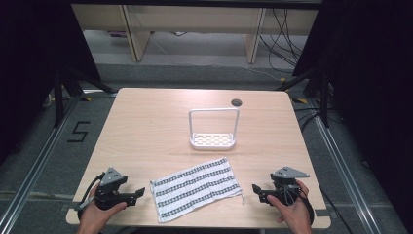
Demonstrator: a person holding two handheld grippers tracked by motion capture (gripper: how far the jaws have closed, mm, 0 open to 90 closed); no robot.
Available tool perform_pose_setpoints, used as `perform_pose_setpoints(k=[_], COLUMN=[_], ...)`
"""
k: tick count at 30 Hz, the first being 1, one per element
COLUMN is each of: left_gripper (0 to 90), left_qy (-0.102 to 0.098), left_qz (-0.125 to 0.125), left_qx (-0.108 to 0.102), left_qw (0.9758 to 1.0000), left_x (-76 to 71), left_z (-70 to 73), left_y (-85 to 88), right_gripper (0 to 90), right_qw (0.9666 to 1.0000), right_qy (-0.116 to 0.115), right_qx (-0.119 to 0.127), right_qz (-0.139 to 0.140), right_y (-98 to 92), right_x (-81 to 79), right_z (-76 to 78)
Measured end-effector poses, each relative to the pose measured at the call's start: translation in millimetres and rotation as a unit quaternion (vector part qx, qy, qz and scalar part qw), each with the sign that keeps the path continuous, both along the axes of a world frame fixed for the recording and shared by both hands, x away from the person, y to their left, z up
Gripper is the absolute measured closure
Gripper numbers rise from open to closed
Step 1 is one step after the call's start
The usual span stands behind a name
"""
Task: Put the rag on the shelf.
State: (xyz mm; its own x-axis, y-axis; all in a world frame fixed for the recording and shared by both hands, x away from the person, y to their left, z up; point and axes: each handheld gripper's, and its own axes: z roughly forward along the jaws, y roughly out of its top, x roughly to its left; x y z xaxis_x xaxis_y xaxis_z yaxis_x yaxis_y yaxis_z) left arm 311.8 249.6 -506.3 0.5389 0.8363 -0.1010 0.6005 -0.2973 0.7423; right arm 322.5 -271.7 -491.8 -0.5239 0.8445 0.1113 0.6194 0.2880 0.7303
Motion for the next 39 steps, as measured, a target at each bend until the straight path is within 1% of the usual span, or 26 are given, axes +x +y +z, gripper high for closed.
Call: perform_pose_setpoints(k=[1, 4, 6, 7, 12, 13, 15, 18, 20, 21, 22, 24, 25, 26, 27, 28, 30, 31, 32, 33, 34, 35, 36, 37, 38, 39], left_gripper=[16.6, 16.6, 16.6, 16.6, 16.6, 16.6, 16.6, 16.6, 16.7, 16.6, 16.6, 16.5, 16.5, 16.2, 15.4, 15.1, 14.9, 14.9, 14.8, 14.7, 14.7, 14.7, 14.8, 14.8, 14.8, 14.8], left_qy=[0.0, 0.001, 0.0, 0.0, 0.002, -0.004, -0.001, -0.004, -0.003, -0.012, -0.006, -0.009, -0.01, -0.012, -0.015, -0.011, -0.013, -0.013, -0.013, -0.013, -0.02, -0.015, -0.013, -0.013, -0.012, -0.007], left_qz=[0.002, 0.0, 0.005, 0.004, 0.004, 0.004, 0.004, 0.005, 0.011, 0.011, 0.01, 0.012, 0.019, 0.019, 0.026, 0.014, 0.01, 0.01, -0.001, -0.001, -0.009, -0.021, -0.027, -0.034, -0.035, -0.05], left_qx=[0.0, 0.002, -0.003, -0.002, 0.002, 0.0, 0.0, 0.0, -0.003, -0.012, -0.008, -0.014, -0.025, -0.03, -0.042, -0.037, -0.06, -0.06, -0.071, -0.071, -0.08, -0.072, -0.082, -0.082, -0.085, -0.07], left_qw=[1.0, 1.0, 1.0, 1.0, 1.0, 1.0, 1.0, 1.0, 0.9999, 0.9998, 0.9999, 0.9998, 0.9995, 0.9993, 0.9987, 0.9992, 0.9981, 0.9981, 0.9974, 0.9974, 0.9965, 0.997, 0.9962, 0.996, 0.9957, 0.9963], left_x=[-0.2, -0.1, 0.0, -0.1, -0.4, 0.0, -0.2, 0.0, -0.2, 0.9, 1.2, 3.3, 4.5, 5.8, 6.5, 8.4, 13.1, 13.1, 17.0, 17.0, 19.3, 21.0, 25.1, 27.5, 29.2, 32.0], left_z=[0.1, 0.0, -0.6, -0.5, -0.6, -1.7, -1.1, -0.8, 1.1, 0.2, 2.4, 3.1, 3.4, 4.0, 4.7, 7.4, 12.9, 12.9, 18.7, 18.7, 21.2, 23.9, 26.7, 27.4, 27.5, 28.7], left_y=[-0.2, -0.4, -1.3, -1.2, -1.0, -1.3, -2.1, -2.7, -3.0, -3.0, -2.6, -3.0, -5.0, -5.7, -8.9, -9.3, -18.0, -18.0, -24.7, -24.7, -30.3, -31.7, -41.6, -46.0, -51.5, -54.2], right_gripper=[17.4, 17.5, 17.5, 17.5, 18.8, 19.6, 20.4, 20.8, 20.8, 20.8, 20.8, 21.0, 20.9, 21.0, 21.0, 21.7, 21.8, 21.8, 22.4, 22.4, 22.7, 22.7, 23.2, 23.4, 23.8, 24.2], right_qw=[0.9999, 0.9999, 0.9999, 0.9997, 0.9997, 0.9998, 0.9997, 0.9999, 0.9999, 0.9999, 0.9999, 0.9997, 0.9999, 0.9997, 0.9995, 0.9994, 0.9992, 0.9992, 0.9991, 0.9991, 0.9988, 0.9988, 0.9984, 0.9983, 0.998, 0.998], right_qy=[-0.01, -0.012, -0.015, -0.018, -0.018, -0.016, -0.016, -0.013, -0.014, -0.014, -0.014, -0.017, -0.009, -0.019, -0.02, -0.019, -0.022, -0.022, -0.021, -0.021, -0.022, -0.022, -0.028, -0.023, -0.026, -0.029], right_qx=[-0.006, -0.008, -0.006, -0.014, -0.014, -0.013, -0.019, -0.006, -0.004, 0.003, 0.003, 0.0, 0.006, 0.001, 0.008, 0.006, 0.009, 0.009, 0.006, 0.006, 0.008, 0.008, 0.001, 0.002, -0.001, 0.0], right_qz=[-0.007, -0.006, -0.001, -0.001, 0.003, 0.001, -0.006, -0.005, 0.001, 0.008, 0.008, 0.017, 0.012, 0.018, 0.023, 0.028, 0.033, 0.033, 0.038, 0.038, 0.043, 0.043, 0.05, 0.053, 0.057, 0.056], right_y=[0.1, 0.5, 1.5, 0.8, 1.1, 1.3, 1.8, 3.1, 3.3, 6.0, 6.0, 7.4, 9.8, 9.6, 10.7, 13.7, 16.8, 16.8, 19.6, 19.6, 23.7, 23.7, 26.5, 27.6, 28.4, 29.4], right_x=[-0.7, -1.1, -1.0, -0.7, -0.7, -1.0, -1.3, -1.4, -1.1, -1.2, -1.2, -1.4, -3.2, -2.4, -2.1, -3.6, -4.2, -4.2, -5.6, -5.6, -6.8, -6.8, -8.5, -9.4, -9.7, -10.3], right_z=[0.4, 1.3, 1.3, 1.6, 1.2, 1.3, 1.3, 0.6, 1.0, 1.2, 1.2, 2.3, 3.0, 3.5, 3.0, 4.9, 5.0, 5.0, 6.6, 6.6, 7.2, 7.2, 8.6, 9.6, 9.9, 10.2])
